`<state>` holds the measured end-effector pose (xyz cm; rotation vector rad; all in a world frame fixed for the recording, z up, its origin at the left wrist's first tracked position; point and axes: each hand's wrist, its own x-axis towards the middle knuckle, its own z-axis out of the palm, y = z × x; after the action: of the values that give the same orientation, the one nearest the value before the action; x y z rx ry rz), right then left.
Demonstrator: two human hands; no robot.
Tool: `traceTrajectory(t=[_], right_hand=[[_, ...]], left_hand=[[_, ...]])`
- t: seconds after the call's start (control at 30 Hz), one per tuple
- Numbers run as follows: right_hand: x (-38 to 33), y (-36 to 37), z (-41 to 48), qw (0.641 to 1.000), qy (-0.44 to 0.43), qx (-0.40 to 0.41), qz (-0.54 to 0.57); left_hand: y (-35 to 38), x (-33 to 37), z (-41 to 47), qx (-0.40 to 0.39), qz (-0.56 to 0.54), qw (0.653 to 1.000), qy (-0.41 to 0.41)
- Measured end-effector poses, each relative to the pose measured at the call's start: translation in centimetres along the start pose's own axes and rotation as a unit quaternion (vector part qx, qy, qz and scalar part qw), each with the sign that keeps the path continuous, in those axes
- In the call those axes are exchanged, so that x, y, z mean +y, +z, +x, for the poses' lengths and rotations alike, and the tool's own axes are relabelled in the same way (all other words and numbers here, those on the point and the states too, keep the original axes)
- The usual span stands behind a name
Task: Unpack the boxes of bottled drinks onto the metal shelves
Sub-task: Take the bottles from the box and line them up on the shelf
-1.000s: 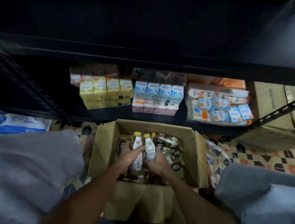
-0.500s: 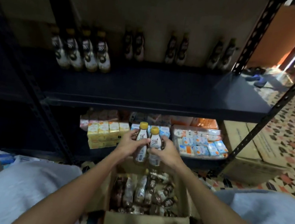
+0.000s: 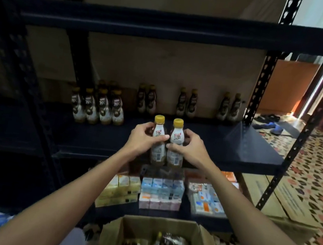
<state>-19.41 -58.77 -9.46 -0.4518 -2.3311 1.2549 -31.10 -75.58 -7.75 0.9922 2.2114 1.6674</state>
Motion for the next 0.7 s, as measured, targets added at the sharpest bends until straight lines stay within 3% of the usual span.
traceTrajectory(t=[0.17, 0.47, 0.6, 0.7], right_hand=[[-1.3, 0.1, 3.0, 1.000, -0.002, 0.022, -0.009], [0.0, 2.4, 5.8, 0.997, 0.037, 0.060, 0.043], [0.3, 2.4, 6.6, 0.997, 0.048, 0.032, 0.048], [-0.2, 1.3, 7.0, 0.999, 0.020, 0.041, 0.020]], left_hand=[[-0.2, 1.5, 2.7, 0.032, 0.062, 0.998, -0.012], [1.2, 0.2, 6.3, 0.058, 0.079, 0.994, -0.046], [0.8, -0.2, 7.5, 0.039, 0.097, 0.993, -0.045], [-0.2, 1.0, 8.2, 0.066, 0.117, 0.990, -0.028]])
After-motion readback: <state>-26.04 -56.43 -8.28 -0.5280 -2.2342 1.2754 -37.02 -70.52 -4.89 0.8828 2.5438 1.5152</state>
